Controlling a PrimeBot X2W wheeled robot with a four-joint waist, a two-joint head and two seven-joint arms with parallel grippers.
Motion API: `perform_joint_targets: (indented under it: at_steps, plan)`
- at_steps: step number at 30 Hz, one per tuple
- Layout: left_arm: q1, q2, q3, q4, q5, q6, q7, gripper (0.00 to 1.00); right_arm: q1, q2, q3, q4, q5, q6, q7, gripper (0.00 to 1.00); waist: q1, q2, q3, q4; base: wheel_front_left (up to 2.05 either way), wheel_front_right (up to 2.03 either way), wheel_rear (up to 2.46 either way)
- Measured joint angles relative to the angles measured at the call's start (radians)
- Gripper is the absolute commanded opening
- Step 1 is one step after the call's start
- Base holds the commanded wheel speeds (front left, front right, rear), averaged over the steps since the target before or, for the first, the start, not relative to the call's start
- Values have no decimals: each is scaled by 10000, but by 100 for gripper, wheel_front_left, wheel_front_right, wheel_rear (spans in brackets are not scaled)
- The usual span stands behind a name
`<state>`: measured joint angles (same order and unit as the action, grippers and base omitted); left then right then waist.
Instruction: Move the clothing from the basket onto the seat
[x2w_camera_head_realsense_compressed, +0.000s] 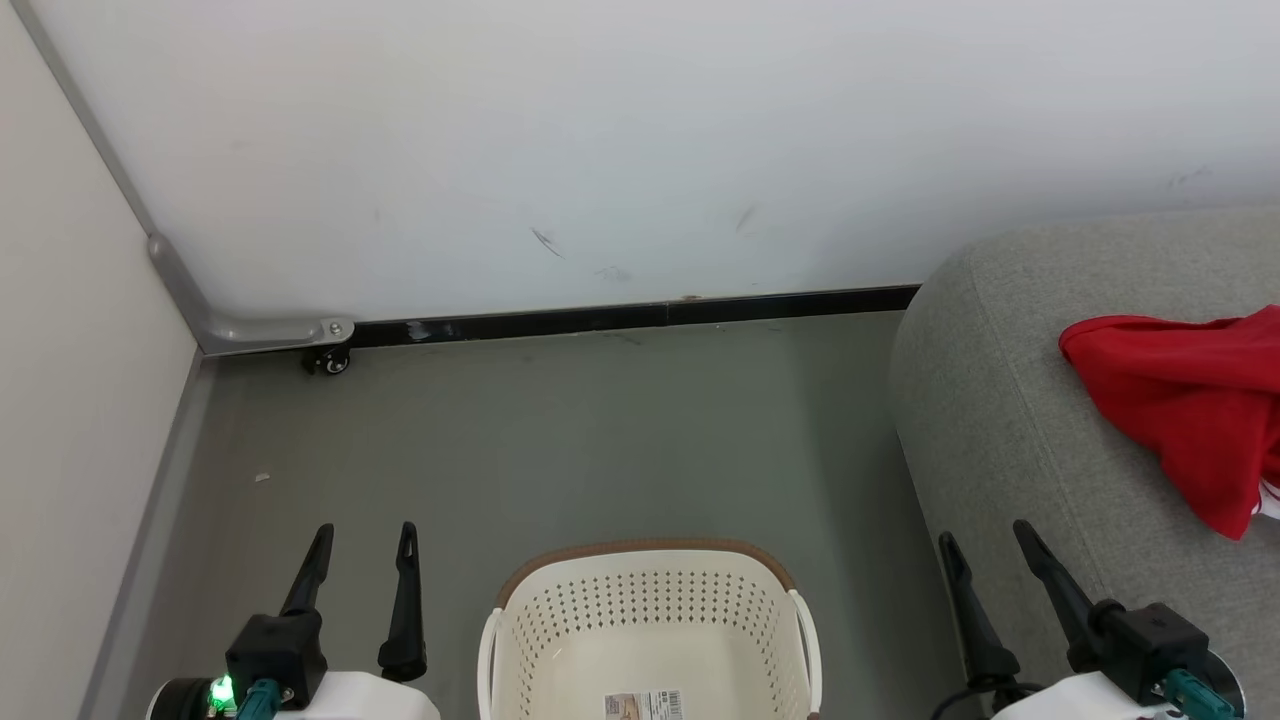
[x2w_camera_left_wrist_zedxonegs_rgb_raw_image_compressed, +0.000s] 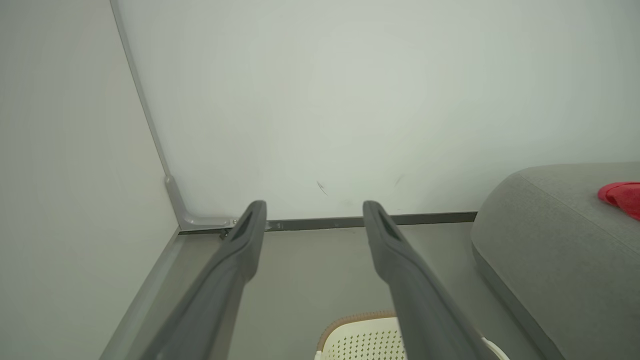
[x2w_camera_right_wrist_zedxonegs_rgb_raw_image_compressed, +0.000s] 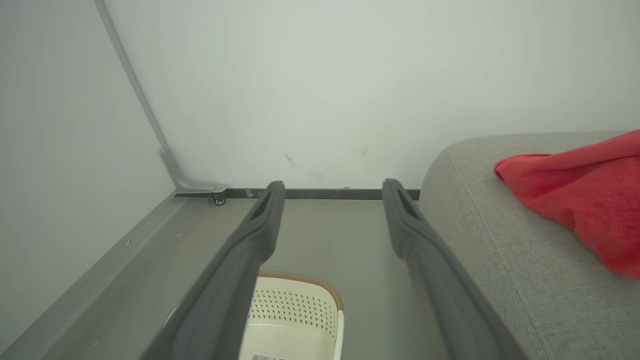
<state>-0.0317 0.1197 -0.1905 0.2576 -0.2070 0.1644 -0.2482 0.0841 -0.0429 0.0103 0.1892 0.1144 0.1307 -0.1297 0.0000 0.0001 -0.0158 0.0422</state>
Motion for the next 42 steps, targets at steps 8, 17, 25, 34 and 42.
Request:
perform_joint_targets:
  at_steps: [8, 17, 25, 34, 42]
  plan:
    - [-1, -23, 19, 155, 0, 115, 0, 100, 7, 2, 10, -240, 111, 0, 67, 100, 0, 0, 16, 10, 0, 0, 0]
    - [-10, -27, 90, 253, -2, 207, 0, 100, 12, 4, 2, -347, 155, 0, 153, 100, 0, 0, 23, 21, 0, 0, 0]
    - [-11, -35, 121, 303, -2, 249, 0, 100, 37, 4, 4, -531, 249, 0, 174, 100, 0, 0, 23, 13, 0, 0, 0]
    - [-11, -29, 182, 437, -2, 305, 0, 100, 231, 10, 6, -581, 255, 0, 253, 100, 0, 0, 24, 6, 0, 0, 0]
    - [248, -82, 102, 855, -6, 290, 23, 0, 274, 69, 8, -224, 274, 0, 251, 0, 0, 0, 16, 3, 0, 0, 0]
